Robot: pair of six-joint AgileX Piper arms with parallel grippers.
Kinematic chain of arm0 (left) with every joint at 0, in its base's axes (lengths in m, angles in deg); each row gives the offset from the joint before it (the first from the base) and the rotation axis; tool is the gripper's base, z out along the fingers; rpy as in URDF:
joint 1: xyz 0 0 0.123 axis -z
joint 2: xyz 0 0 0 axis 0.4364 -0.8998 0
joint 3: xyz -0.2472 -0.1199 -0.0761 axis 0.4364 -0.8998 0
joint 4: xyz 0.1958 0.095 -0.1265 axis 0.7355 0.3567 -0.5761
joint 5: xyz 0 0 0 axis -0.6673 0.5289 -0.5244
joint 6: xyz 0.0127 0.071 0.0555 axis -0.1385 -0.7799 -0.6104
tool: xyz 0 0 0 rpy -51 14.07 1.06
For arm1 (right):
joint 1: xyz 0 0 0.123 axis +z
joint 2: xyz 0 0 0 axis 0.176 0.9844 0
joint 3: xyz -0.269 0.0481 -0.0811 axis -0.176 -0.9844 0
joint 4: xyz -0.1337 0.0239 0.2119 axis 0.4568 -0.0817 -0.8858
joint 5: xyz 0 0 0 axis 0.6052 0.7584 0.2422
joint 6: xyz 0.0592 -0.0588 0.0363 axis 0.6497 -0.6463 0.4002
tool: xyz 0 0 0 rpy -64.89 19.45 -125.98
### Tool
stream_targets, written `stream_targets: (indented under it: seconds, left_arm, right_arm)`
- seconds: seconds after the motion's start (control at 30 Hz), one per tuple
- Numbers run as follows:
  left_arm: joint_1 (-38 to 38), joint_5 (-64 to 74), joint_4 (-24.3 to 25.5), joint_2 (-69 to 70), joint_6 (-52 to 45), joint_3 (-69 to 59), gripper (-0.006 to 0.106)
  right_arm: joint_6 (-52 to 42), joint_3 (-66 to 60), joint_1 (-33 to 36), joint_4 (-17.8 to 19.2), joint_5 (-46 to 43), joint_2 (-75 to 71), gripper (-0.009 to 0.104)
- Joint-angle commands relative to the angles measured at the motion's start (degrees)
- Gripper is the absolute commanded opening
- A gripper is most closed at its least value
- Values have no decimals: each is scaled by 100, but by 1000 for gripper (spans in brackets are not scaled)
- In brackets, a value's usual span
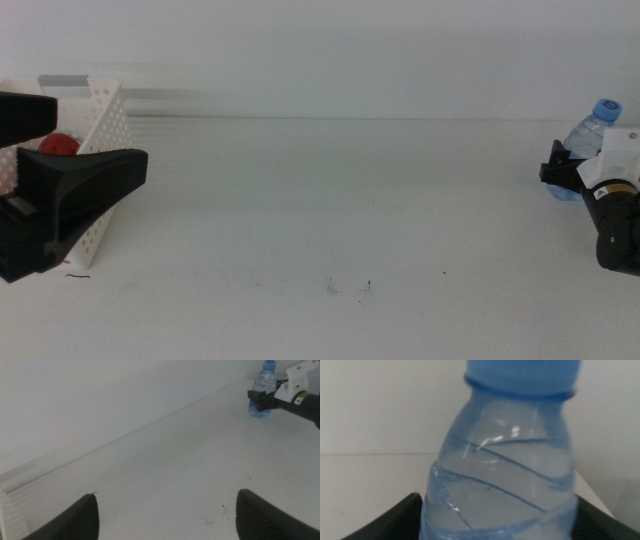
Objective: Use arms to grab the bottles and put them into the dustbin to the left of the table.
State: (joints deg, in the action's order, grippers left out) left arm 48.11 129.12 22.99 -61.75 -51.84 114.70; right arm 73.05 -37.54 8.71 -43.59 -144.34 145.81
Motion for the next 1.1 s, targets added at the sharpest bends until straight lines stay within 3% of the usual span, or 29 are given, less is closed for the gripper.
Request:
stream_targets:
  seconds: [0.0, 0.07, 0.13, 0.17, 0.2, 0.23, 0.4, 0.57, 0.73, 1.07]
  left_arm:
    - [10, -120, -46, 22, 5, -30, 94]
    - [10, -120, -46, 22, 5, -30, 94]
    - [10, -120, -46, 22, 5, -30, 94]
    - [10, -120, -46, 22, 5, -30, 94]
    - [10, -120, -46, 22, 5, -30, 94]
    - [10, -120, -46, 22, 5, -30, 94]
    - [10, -120, -46, 22, 5, -30, 94]
    - [10, -120, -46, 22, 5, -30, 94]
    - [10, -145, -46, 22, 5, -30, 94]
    - [10, -249, -46, 22, 5, -30, 94]
  right_arm:
    - [-66, 142, -37, -5, -58, 109, 91]
    - [-78, 235, -37, -26, -58, 158, 89]
    - [-89, 259, -37, -26, -58, 167, 79]
    - [-89, 259, -37, -26, -58, 167, 70]
    - [-89, 259, -37, -44, -58, 170, 51]
    - [-89, 259, -37, -63, -32, 170, 40]
    - [-89, 259, 29, 30, 112, 159, -3]
    - [-75, 259, 428, 435, 252, -333, -3]
    - [108, 515, 1205, 990, 995, -1075, -3]
    - [108, 1706, 3089, 1057, 1835, -907, -3]
